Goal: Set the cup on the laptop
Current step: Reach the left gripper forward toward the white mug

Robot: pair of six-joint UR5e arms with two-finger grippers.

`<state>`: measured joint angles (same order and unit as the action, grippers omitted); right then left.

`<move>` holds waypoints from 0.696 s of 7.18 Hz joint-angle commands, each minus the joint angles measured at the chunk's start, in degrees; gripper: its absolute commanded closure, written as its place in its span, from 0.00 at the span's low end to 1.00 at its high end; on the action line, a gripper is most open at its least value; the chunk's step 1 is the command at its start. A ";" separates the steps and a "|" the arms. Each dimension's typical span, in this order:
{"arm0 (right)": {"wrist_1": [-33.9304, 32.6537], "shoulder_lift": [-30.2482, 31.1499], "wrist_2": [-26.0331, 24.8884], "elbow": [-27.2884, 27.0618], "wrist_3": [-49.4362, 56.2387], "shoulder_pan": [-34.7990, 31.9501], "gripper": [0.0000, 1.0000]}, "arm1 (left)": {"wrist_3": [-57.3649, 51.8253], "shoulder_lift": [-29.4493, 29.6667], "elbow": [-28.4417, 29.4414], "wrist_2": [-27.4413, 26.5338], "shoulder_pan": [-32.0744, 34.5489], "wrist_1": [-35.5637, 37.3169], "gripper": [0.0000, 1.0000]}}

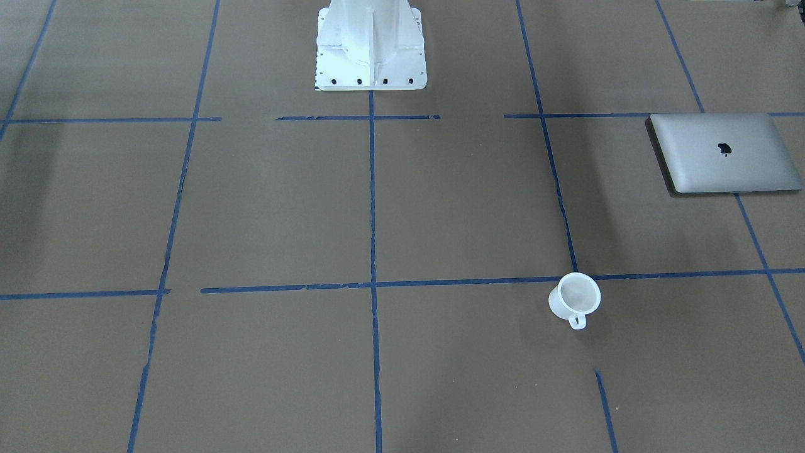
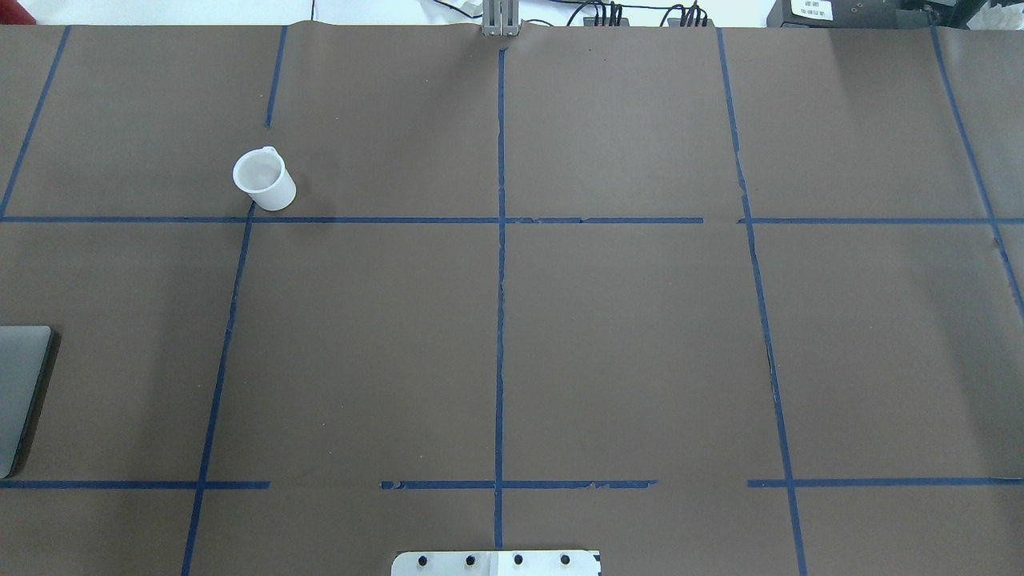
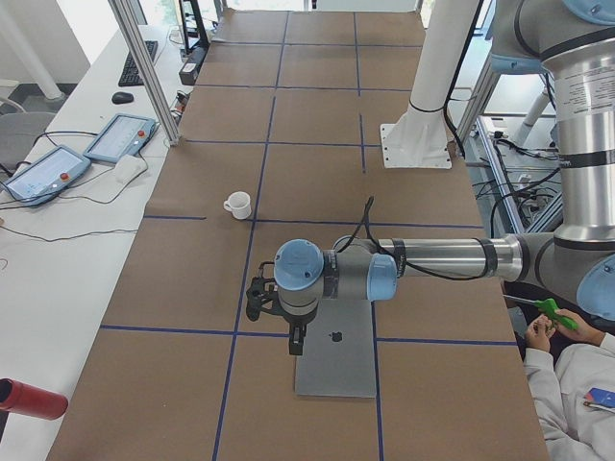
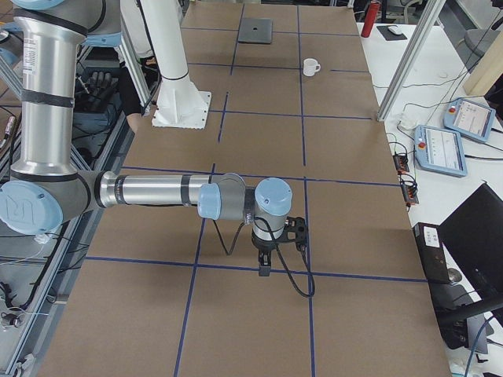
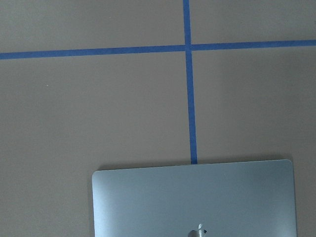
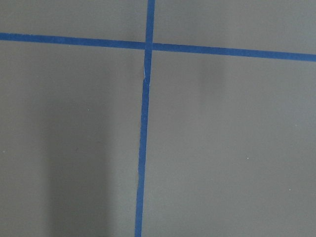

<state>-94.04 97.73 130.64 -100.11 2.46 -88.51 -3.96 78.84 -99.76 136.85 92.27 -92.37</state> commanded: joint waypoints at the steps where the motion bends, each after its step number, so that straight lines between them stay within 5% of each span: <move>1: 0.00 0.00 0.05 0.00 0.00 0.00 0.00 | 0.17 0.09 -0.78 -0.09 0.02 0.09 0.00; 4: 0.00 0.00 0.05 0.00 0.00 0.00 0.00 | 0.18 0.78 -1.05 0.09 -0.16 -0.96 0.00; 5: 0.00 0.00 -0.04 0.00 0.00 0.00 0.00 | 0.61 1.57 -1.06 0.26 -0.16 -6.80 0.00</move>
<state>-94.04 97.73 130.68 -100.11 2.46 -88.51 -3.63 79.55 -100.75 136.92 92.17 -94.55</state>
